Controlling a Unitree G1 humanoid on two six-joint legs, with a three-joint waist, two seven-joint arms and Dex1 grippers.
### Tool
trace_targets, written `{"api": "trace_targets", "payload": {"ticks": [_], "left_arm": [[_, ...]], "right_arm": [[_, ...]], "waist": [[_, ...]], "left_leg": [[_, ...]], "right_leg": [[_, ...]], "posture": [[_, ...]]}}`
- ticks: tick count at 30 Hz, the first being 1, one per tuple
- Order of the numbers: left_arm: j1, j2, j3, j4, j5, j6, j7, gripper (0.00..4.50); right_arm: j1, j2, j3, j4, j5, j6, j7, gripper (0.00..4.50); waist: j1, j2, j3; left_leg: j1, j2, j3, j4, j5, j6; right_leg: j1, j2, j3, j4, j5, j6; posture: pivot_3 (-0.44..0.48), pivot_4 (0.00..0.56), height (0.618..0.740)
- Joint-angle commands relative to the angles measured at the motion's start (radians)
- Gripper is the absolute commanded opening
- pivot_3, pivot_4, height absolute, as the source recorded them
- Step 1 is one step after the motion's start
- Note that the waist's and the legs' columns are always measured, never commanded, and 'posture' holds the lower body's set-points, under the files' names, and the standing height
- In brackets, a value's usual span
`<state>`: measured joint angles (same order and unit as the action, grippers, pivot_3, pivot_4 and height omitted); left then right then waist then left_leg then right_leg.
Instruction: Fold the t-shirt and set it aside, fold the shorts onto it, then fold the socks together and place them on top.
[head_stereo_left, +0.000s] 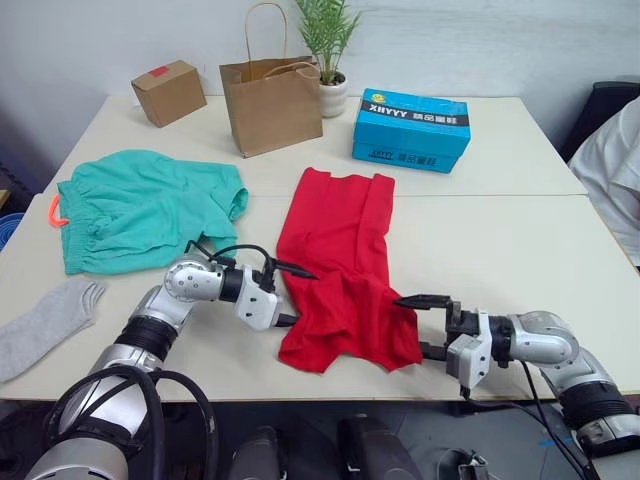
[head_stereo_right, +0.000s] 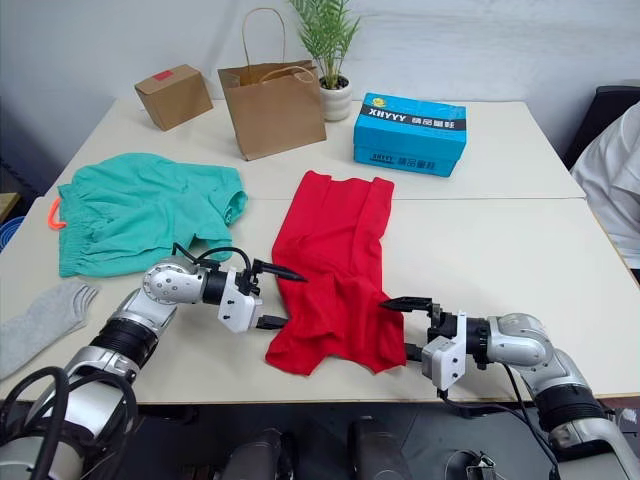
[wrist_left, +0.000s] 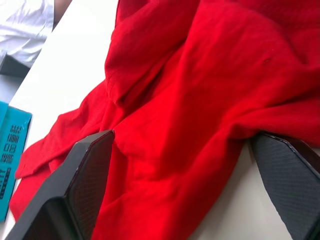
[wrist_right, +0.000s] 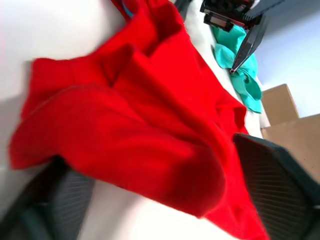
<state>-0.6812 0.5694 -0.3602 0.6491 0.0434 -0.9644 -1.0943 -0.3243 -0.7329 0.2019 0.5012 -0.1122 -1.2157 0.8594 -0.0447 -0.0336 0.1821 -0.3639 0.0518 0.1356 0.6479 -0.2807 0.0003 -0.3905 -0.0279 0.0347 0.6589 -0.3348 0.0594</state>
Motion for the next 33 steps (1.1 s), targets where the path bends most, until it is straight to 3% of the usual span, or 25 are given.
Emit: {"api": "trace_targets", "payload": {"ticks": [1, 9, 11, 16, 25, 33], "left_arm": [[0.035, 0.016, -0.035, 0.014, -0.022, -0.042, -0.056, 3.25], [0.053, -0.008, -0.057, 0.060, -0.029, -0.099, -0.070, 0.66], [0.047, -0.008, -0.053, 0.082, 0.018, -0.139, -0.035, 0.05], [0.091, 0.028, -0.052, 0.039, -0.045, -0.108, -0.066, 0.01], [0.357, 0.289, 0.025, -0.513, -0.397, 0.368, -0.227, 0.01], [0.527, 0.407, 0.109, -0.690, -0.422, 0.486, -0.276, 0.01]], "right_arm": [[0.015, -0.031, 0.007, -0.042, 0.017, 0.016, -0.025, 2.88], [0.068, -0.077, 0.020, -0.123, 0.060, 0.083, -0.047, 0.07], [0.089, -0.089, 0.025, -0.152, 0.083, 0.109, -0.041, 0.00], [0.176, -0.125, 0.015, -0.288, 0.147, 0.219, -0.035, 0.00], [0.343, -0.269, -0.055, -0.516, 0.265, 0.333, 0.005, 0.00], [0.482, -0.354, -0.086, -0.598, 0.274, 0.335, 0.053, 0.00]], "waist": [[-0.001, 0.000, 0.000], [-0.004, 0.000, 0.000], [-0.004, 0.001, -0.001], [-0.006, 0.004, -0.002], [-0.020, 0.005, -0.001], [-0.008, 0.004, -0.001]], "left_leg": [[0.000, 0.000, 0.000, 0.000, 0.000, 0.000], [0.000, 0.000, 0.000, 0.000, -0.002, 0.003], [0.000, 0.000, 0.000, 0.000, -0.002, 0.003], [0.002, 0.001, 0.000, -0.001, -0.003, 0.004], [0.004, 0.007, 0.000, -0.003, -0.005, -0.003], [0.005, 0.007, -0.001, -0.002, -0.006, -0.002]], "right_leg": [[0.000, 0.000, 0.000, 0.000, 0.000, 0.000], [0.000, 0.000, 0.000, 0.000, 0.000, 0.000], [0.000, 0.000, 0.000, 0.000, 0.000, 0.000], [0.001, 0.000, 0.000, 0.000, 0.000, 0.000], [-0.001, 0.005, 0.000, 0.004, -0.005, -0.007], [0.002, 0.005, -0.001, 0.002, -0.005, -0.007]], "posture": [[0.000, 0.150, 0.740], [0.000, 0.150, 0.740], [0.000, 0.150, 0.740], [0.000, 0.150, 0.740], [0.000, 0.150, 0.740], [0.000, 0.150, 0.740]]}}
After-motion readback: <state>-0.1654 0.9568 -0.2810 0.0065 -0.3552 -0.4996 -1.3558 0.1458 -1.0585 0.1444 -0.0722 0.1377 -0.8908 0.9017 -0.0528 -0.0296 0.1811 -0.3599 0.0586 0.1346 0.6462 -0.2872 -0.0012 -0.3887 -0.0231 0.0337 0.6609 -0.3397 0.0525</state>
